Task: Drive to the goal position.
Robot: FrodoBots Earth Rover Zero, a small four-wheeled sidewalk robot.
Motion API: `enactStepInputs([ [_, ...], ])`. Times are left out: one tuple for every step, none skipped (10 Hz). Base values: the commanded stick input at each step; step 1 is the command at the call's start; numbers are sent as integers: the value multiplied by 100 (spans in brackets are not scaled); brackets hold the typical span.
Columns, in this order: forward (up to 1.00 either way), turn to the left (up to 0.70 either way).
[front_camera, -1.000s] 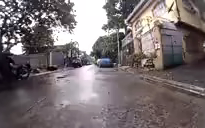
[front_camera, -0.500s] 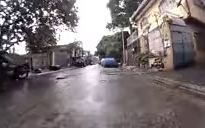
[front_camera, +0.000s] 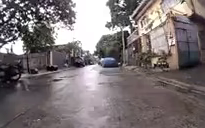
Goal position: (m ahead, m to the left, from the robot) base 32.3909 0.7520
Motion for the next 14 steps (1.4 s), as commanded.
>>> enactStepInputs([
  [100, 0],
  [100, 0],
  [100, 0],
  [100, 0],
  [100, 0],
  [100, 0],
  [100, 0],
  [100, 0],
  [100, 0],
  [100, 0],
  [100, 0],
  [100, 0],
  [100, 0],
  [100, 0],
])
